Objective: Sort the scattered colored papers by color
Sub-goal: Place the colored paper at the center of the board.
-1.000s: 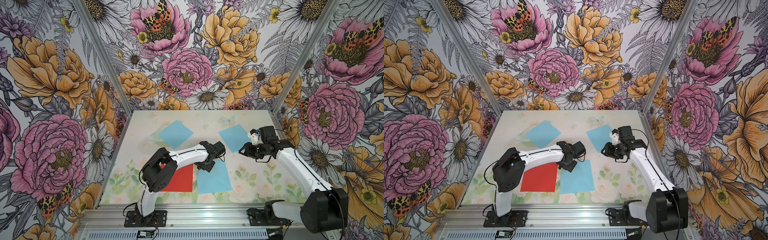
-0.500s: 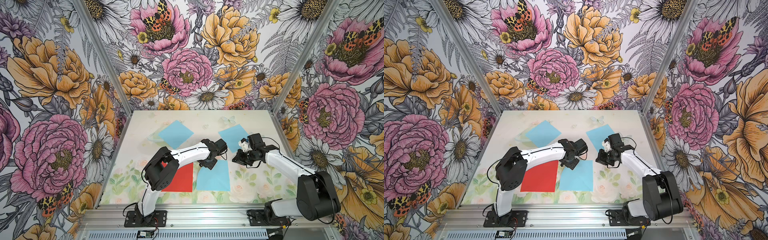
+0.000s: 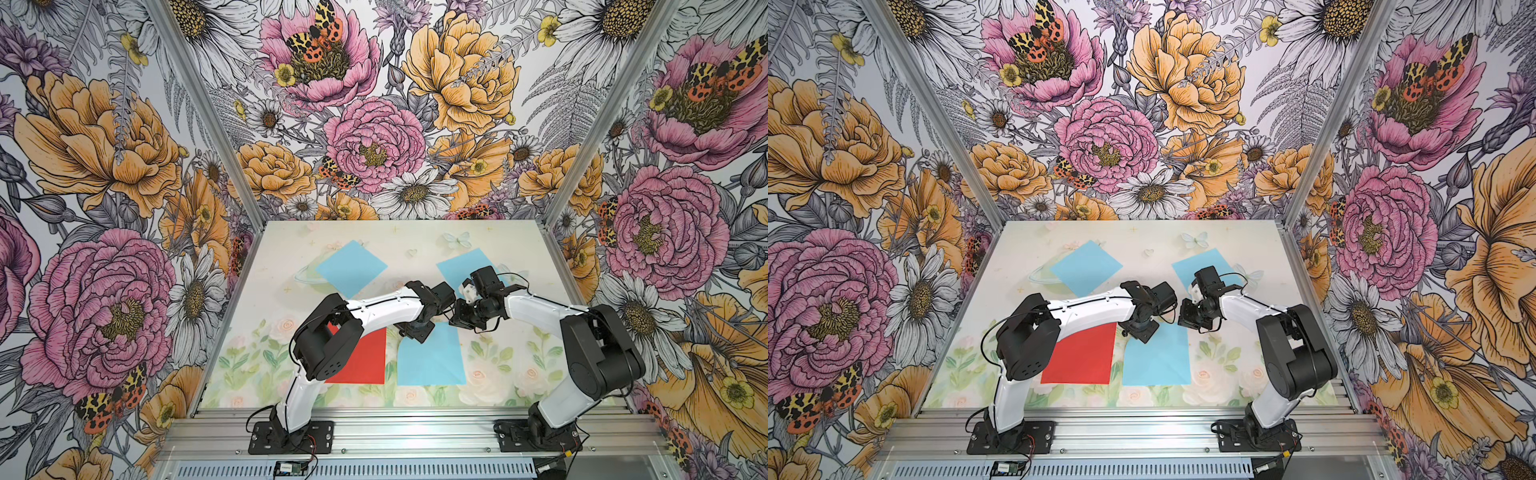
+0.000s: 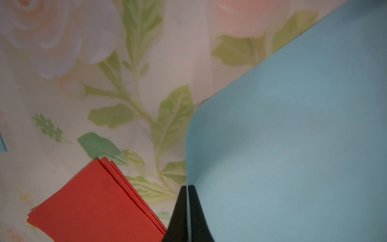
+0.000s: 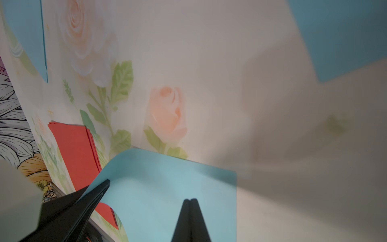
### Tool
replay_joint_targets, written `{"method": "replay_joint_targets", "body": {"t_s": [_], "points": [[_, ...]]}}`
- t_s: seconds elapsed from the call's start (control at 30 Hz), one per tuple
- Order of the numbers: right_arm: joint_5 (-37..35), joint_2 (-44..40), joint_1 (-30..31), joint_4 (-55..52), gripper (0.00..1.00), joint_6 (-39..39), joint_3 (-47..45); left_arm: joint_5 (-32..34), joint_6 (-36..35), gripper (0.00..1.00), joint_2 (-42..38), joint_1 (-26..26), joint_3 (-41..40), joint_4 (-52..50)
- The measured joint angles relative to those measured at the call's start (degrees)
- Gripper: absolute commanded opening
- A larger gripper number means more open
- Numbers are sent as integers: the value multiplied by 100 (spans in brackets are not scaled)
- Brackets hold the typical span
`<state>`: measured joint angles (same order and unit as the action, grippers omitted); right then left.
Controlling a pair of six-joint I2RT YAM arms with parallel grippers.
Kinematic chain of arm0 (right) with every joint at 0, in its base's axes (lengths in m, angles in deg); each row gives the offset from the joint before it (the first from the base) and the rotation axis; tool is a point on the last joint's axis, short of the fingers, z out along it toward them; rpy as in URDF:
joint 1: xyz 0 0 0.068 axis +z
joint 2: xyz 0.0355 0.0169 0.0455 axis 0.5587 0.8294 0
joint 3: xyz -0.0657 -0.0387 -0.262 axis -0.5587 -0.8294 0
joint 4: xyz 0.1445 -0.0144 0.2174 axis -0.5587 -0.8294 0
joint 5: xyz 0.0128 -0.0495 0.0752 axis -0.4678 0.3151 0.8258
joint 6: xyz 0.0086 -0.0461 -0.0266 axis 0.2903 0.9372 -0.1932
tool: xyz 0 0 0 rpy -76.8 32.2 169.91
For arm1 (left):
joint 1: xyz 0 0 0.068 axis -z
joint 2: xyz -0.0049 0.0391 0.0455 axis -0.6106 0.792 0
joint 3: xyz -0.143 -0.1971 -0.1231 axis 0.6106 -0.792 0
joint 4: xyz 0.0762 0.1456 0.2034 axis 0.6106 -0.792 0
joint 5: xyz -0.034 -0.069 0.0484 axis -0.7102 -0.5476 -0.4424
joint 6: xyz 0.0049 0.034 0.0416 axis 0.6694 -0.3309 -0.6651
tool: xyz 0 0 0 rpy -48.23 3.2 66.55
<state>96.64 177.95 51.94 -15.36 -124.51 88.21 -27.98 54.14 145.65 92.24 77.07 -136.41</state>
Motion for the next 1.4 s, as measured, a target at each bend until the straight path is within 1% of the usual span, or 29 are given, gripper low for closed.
{"method": "replay_joint_targets", "body": {"t_s": [0.23,0.37,0.4,0.43,0.47,0.67,0.77,0.87,0.97,1.1,1.13,1.2,1.23,1.27,1.33,1.37,1.4], "points": [[-131,326,2,33,0,9,57,0,-2,0,2,-2,0,-11],[-127,358,0,31,0,24,81,0,-2,0,2,-15,0,-11],[-118,363,0,31,0,24,83,0,-4,3,2,-20,0,-11],[-116,365,0,31,0,24,83,0,-4,18,2,-28,0,-11],[-116,365,0,31,0,24,83,0,-33,26,0,-35,0,-13],[-116,365,0,31,0,24,83,2,-48,31,-2,-168,0,-85],[-116,365,0,31,0,24,83,24,-74,36,-105,-317,0,-214],[-116,367,0,28,0,24,83,83,-68,37,-457,-535,55,-372],[-114,367,0,28,0,22,83,212,-63,38,-955,-809,282,-444],[-114,369,0,2,0,24,101,452,13,39,-1681,-1351,511,-402],[-120,372,0,-33,1,24,125,455,61,40,-1853,-1582,514,-387],[-162,382,2,-109,10,26,179,385,146,42,-2081,-2011,476,-299],[-203,382,2,-208,21,39,234,262,173,44,-2175,-2240,415,-203],[-258,380,2,-304,29,61,297,90,214,46,-2251,-2459,321,-83],[-426,350,0,-623,44,149,570,-356,299,47,-2328,-2763,118,118],[-538,330,-2,-807,50,225,772,-579,313,47,-2326,-2835,42,203],[-625,315,-9,-925,52,282,951,-789,321,47,-2299,-2857,-22,286]]}}
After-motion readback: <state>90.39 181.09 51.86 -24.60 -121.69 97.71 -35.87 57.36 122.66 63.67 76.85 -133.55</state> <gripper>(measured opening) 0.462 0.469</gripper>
